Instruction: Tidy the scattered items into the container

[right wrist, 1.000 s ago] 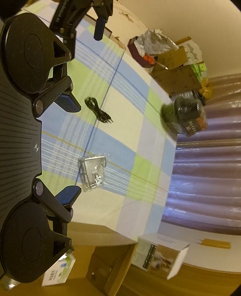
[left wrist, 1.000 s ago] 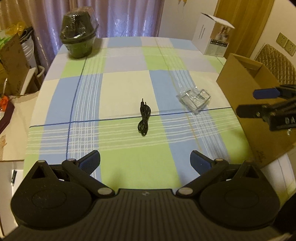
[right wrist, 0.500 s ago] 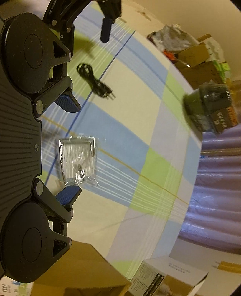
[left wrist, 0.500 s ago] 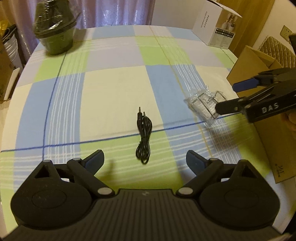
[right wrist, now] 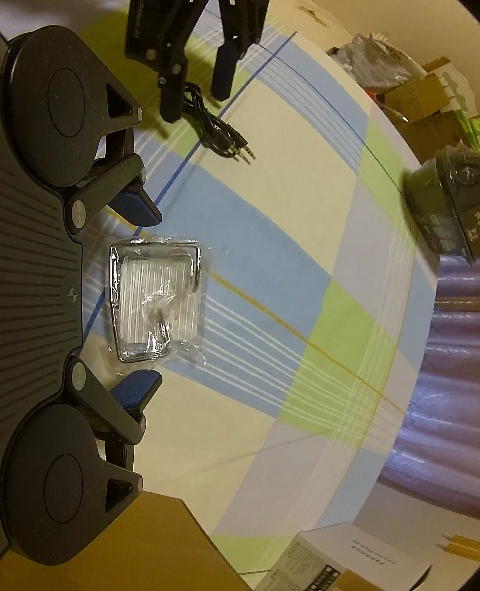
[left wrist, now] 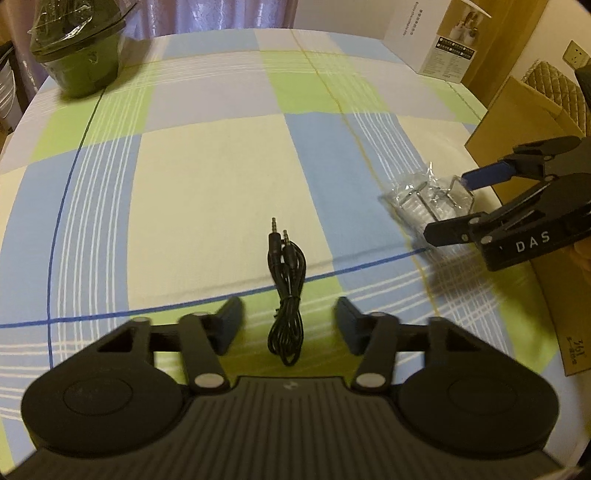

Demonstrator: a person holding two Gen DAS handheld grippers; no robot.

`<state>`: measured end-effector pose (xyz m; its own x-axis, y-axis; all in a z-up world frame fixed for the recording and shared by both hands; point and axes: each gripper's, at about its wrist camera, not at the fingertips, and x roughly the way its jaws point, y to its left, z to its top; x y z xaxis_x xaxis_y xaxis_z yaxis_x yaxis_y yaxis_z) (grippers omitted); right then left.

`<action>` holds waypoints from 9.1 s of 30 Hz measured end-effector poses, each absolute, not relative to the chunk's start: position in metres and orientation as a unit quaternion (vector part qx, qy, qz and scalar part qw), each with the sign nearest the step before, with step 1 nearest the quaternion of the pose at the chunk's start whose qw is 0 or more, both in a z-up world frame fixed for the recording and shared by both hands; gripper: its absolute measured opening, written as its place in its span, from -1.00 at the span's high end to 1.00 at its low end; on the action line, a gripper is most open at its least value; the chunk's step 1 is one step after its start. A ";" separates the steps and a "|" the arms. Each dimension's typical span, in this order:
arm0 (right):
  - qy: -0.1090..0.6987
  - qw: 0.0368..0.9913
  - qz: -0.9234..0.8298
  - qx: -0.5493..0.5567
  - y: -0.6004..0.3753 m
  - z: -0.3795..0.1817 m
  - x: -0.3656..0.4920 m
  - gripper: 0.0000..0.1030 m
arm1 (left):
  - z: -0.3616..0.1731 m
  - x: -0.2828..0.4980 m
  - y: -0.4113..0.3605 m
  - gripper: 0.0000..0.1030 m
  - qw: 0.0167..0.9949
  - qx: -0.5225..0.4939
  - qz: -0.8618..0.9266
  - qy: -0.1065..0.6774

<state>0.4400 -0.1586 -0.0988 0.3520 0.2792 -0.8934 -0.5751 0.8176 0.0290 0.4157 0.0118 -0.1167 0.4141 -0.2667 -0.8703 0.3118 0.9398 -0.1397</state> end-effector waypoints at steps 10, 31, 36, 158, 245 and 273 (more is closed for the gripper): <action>0.500 0.814 0.260 -0.142 -0.158 -0.102 0.439 -0.39 | -0.118 0.411 0.004 0.78 0.833 0.040 -0.180 0.521; 0.502 0.826 0.245 -0.077 -0.175 -0.061 0.312 -0.38 | -0.079 0.318 0.000 0.84 0.830 0.017 -0.194 0.522; 0.504 0.828 0.239 -0.060 -0.183 -0.053 0.282 -0.38 | -0.068 0.295 -0.003 0.84 0.829 0.021 -0.196 0.523; 0.395 0.914 0.088 0.027 -0.442 0.076 0.233 -0.38 | 0.031 0.264 -0.262 -0.01 0.828 0.043 -0.320 0.459; 0.413 0.907 0.072 0.045 -0.432 0.119 0.110 -1.00 | 0.089 0.115 -0.214 -0.97 0.867 -0.039 -0.203 0.453; 0.402 0.912 0.066 0.037 -0.434 0.127 0.056 -1.00 | 0.093 0.073 -0.217 -0.98 0.873 -0.032 -0.172 0.455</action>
<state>0.0555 -0.4339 0.1270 0.6679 0.1497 -0.7290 -0.0902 0.9886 0.1204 0.0732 -0.2173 0.0925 0.5266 -0.3289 -0.7839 0.2712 0.9390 -0.2118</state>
